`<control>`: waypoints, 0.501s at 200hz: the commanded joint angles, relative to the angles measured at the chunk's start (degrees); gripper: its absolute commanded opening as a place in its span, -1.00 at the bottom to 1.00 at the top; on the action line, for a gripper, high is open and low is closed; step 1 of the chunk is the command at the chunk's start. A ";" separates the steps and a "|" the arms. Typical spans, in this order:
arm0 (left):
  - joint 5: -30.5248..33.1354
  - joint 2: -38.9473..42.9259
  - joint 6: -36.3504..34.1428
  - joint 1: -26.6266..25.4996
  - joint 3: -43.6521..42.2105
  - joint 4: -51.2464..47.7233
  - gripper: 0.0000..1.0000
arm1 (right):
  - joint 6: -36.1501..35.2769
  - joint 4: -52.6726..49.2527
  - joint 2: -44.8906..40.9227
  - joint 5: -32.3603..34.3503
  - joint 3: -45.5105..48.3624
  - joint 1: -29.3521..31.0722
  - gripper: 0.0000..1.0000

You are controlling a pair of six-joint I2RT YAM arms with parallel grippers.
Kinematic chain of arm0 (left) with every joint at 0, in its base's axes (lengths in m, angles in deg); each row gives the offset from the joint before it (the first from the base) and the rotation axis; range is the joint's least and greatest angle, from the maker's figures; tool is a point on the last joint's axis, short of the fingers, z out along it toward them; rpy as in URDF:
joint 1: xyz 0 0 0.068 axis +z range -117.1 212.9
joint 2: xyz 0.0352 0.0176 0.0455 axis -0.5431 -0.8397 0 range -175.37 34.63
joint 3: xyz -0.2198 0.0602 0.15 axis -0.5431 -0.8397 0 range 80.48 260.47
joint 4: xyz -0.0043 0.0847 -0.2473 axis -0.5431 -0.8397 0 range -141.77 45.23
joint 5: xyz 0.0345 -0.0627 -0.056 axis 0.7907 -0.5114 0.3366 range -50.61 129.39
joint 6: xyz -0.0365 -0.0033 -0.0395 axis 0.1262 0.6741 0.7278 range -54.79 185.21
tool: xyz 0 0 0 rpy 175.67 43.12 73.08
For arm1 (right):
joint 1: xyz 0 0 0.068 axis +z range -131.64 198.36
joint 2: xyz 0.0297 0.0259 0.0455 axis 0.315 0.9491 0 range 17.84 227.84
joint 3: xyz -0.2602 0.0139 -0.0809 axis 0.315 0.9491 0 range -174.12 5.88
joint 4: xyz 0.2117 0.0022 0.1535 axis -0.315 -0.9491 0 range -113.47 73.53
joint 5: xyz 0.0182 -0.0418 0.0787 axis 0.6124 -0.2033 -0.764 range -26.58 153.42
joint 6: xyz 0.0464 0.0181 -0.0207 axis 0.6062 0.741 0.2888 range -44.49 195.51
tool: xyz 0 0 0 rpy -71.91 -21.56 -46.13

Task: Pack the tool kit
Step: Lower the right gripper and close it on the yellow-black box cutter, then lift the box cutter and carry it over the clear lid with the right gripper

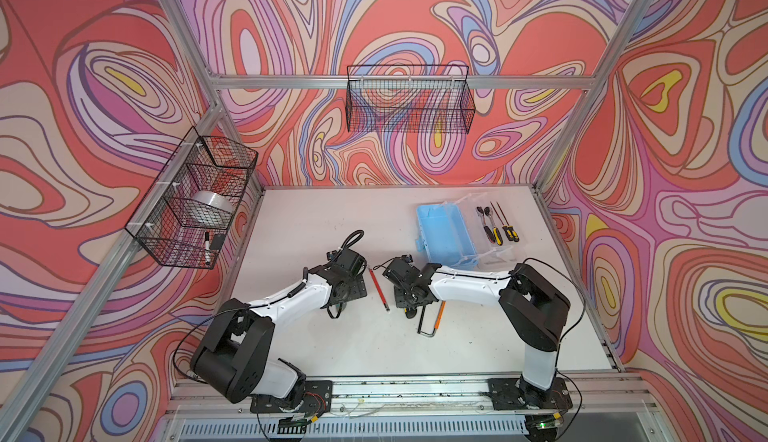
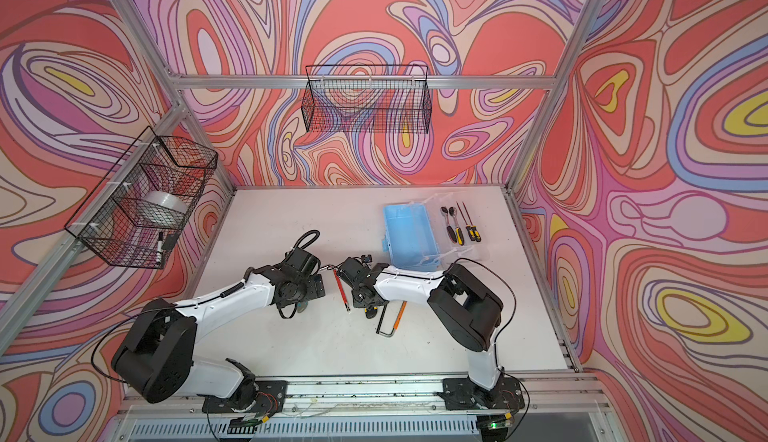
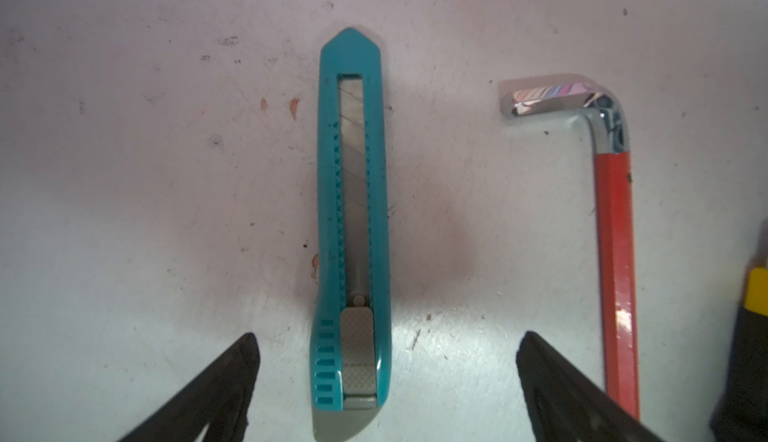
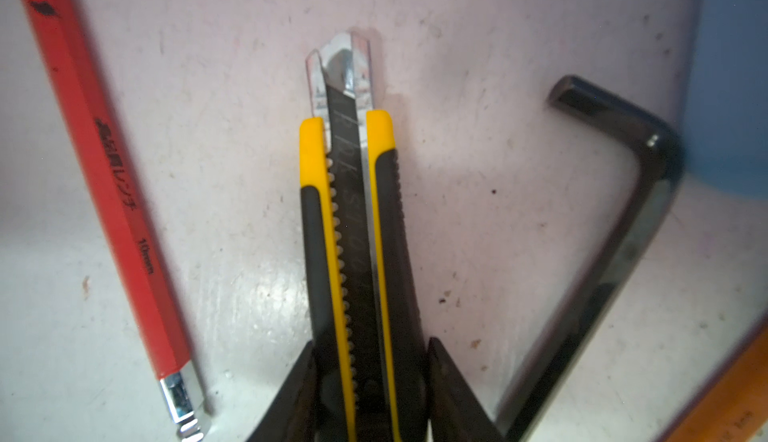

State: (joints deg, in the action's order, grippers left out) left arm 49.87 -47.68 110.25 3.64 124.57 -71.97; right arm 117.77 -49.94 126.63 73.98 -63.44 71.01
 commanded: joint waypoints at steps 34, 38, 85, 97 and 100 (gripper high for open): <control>0.06 -0.58 0.08 0.24 -0.51 -0.17 0.94 | -2.14 -1.12 -4.86 1.83 -1.89 -0.06 -0.83; -0.02 -0.59 0.05 0.22 -0.55 -0.14 0.94 | -2.29 -1.30 -5.12 1.98 -2.07 -0.01 -0.83; -0.44 -0.71 -0.11 0.25 -0.39 0.13 0.92 | -3.82 -4.20 -6.93 3.77 -5.26 -0.24 -0.86; -0.54 -0.84 -0.12 0.24 -0.41 0.26 0.93 | -4.51 -5.03 -9.30 4.56 -5.96 -0.47 -0.86; -0.55 -0.91 -0.12 0.21 -0.41 0.21 0.92 | -4.77 -5.12 -9.54 4.63 -6.05 -0.57 -0.86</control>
State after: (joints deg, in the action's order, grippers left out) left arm 49.45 -47.68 110.25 3.64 124.57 -71.93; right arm 114.88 -52.76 120.73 75.89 -67.44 70.94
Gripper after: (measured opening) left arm 0.964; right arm 0.386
